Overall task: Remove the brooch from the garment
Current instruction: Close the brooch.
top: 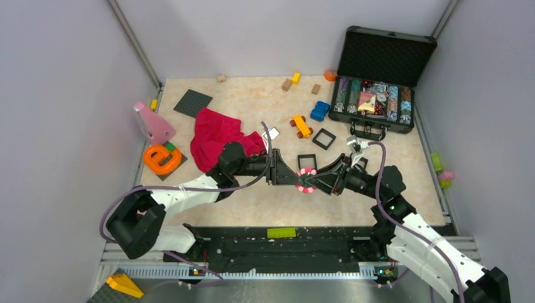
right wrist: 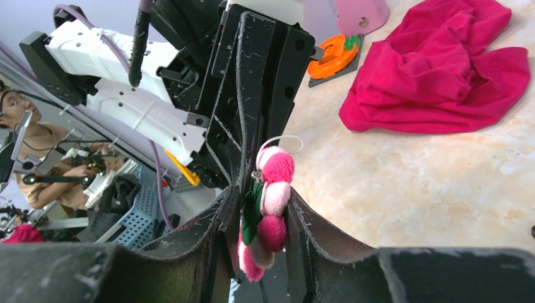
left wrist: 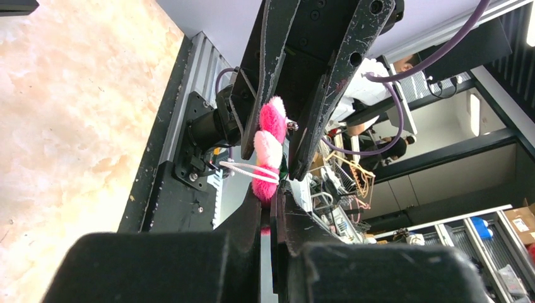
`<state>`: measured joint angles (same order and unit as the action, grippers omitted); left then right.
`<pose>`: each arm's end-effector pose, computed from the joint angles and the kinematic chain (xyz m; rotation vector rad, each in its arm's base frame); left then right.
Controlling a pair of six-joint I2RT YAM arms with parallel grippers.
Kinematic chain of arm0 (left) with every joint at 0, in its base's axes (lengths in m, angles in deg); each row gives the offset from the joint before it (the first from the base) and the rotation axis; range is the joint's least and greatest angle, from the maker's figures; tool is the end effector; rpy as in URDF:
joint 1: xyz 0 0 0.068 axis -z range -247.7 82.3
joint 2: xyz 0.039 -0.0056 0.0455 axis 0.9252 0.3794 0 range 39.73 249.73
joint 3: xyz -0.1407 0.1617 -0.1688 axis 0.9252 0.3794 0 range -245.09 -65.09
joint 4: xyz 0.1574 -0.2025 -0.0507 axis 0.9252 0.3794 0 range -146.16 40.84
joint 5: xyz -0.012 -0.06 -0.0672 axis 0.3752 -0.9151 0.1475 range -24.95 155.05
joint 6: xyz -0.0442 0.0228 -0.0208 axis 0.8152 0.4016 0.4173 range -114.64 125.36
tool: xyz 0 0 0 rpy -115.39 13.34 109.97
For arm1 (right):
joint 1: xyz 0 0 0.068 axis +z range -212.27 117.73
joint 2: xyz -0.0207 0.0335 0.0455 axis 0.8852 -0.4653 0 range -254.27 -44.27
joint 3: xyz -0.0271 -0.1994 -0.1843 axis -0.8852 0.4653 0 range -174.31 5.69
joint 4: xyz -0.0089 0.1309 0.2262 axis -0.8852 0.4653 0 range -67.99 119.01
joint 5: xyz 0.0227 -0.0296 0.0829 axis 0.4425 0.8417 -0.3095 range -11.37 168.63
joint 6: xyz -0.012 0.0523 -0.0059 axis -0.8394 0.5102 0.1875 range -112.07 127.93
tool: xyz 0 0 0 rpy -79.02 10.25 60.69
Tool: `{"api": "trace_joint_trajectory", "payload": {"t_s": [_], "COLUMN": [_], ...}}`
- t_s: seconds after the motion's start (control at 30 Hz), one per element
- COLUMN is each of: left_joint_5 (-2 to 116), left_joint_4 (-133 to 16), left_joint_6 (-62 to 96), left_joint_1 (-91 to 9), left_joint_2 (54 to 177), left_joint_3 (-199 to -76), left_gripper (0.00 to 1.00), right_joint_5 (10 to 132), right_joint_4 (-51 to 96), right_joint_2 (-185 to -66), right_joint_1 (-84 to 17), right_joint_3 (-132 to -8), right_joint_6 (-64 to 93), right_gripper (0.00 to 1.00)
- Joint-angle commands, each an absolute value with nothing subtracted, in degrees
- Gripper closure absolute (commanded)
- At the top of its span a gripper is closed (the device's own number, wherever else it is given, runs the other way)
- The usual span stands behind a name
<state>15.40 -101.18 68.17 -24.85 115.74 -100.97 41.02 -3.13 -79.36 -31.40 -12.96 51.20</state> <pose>0.1859 -0.2094 0.2659 0.5610 1.8618 -1.9928 0.1236 0.0993 0.2690 -0.4372 1.5835 1.4871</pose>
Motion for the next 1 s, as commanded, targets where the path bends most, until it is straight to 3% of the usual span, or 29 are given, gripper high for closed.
{"api": "trace_joint_trajectory", "payload": {"t_s": [0.0,0.2,0.57,0.97], "left_joint_5": [16.61,16.17,13.07,10.39], "left_joint_4": [-102.71,-103.13,-104.69,-104.50], "left_joint_6": [67.21,67.33,69.13,68.91], "left_joint_1": [-25.08,-25.03,-24.90,-23.55], "left_joint_2": [113.15,113.26,116.45,118.38], "left_joint_3": [-101.41,-101.53,-102.77,-104.68], "left_gripper": [1.00,1.00,1.00,1.00], "right_joint_5": [43.88,42.63,39.66,38.34], "right_joint_4": [-1.15,-2.64,-3.74,-4.94], "right_joint_2": [-78.87,-79.57,-80.63,-81.44], "right_joint_1": [-31.77,-31.77,-31.76,-31.72], "right_joint_3": [-14.76,-14.73,-15.13,-15.20], "right_joint_6": [49.05,49.46,48.67,49.07], "right_gripper": [0.70,0.73,0.64,0.70]}}
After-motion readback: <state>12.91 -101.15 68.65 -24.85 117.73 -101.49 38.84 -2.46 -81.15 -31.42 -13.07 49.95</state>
